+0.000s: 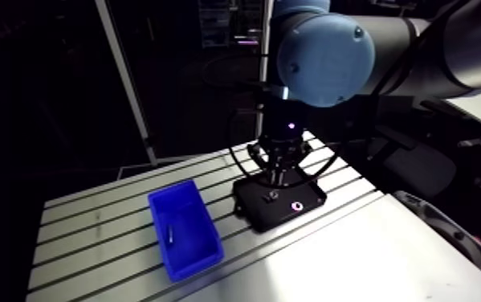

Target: Pick up the M10 bolt from the tray and put it into the blue bin.

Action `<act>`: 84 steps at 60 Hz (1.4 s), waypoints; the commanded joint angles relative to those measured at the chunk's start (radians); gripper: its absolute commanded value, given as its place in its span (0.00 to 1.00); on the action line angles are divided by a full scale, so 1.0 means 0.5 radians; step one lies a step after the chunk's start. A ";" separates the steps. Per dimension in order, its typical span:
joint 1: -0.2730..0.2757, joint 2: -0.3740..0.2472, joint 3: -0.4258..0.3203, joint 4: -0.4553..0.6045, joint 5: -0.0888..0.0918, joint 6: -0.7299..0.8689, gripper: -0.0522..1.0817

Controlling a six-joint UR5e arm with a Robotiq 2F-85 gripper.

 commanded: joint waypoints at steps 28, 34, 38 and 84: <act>0.191 -0.113 -0.345 0.447 -0.011 -1.300 0.99; 0.255 -0.113 -0.351 0.443 -0.014 -1.549 0.99; 0.329 -0.108 -0.337 0.424 -0.057 -1.778 0.98; 0.682 -0.101 -0.191 0.292 -0.091 -2.844 0.98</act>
